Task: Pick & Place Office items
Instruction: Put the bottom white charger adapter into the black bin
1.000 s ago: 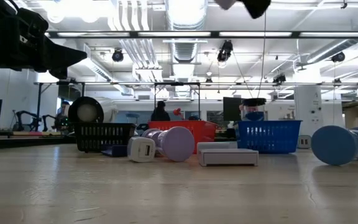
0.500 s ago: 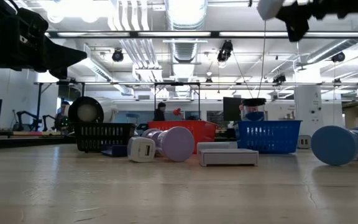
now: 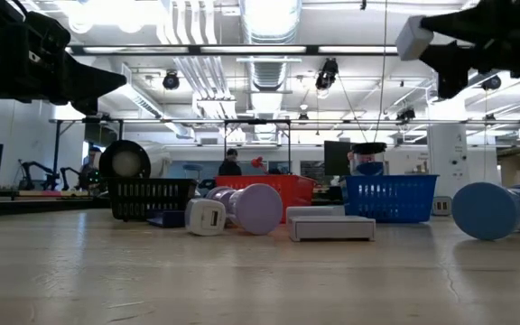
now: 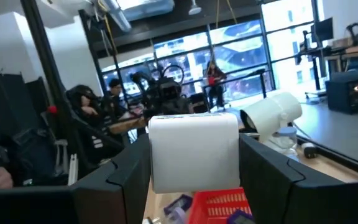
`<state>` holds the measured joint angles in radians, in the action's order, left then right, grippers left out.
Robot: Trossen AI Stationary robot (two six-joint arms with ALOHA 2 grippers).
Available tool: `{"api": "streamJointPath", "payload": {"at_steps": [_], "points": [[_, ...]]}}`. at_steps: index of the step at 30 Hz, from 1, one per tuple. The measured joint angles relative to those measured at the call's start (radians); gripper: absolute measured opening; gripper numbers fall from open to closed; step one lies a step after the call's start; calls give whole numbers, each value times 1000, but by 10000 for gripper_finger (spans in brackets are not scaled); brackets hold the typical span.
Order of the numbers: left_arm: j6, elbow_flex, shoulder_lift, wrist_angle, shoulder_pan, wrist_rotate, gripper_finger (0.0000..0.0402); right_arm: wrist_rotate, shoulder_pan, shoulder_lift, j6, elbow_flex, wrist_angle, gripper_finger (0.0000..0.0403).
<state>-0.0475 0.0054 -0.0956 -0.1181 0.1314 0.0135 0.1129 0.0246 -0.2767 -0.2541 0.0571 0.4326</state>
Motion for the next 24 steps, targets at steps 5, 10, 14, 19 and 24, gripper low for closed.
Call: {"api": "streamJointPath", "payload": {"at_steps": [5,10,14,19,24], "points": [[0,0,0,0,0,0,7,22,0,22,25,-49,12,193],[-1,0,0,0,0,0,7,21,1,20,29,-49,12,193],[-4,0,0,0,0,-2,7,21,1,18,30,-49,13,193],[-4,0,0,0,0,-2,7,21,1,18,29,-49,12,193],[-5,0,0,6,0,-2,7,21,1,18,29,-48,12,193]]}}
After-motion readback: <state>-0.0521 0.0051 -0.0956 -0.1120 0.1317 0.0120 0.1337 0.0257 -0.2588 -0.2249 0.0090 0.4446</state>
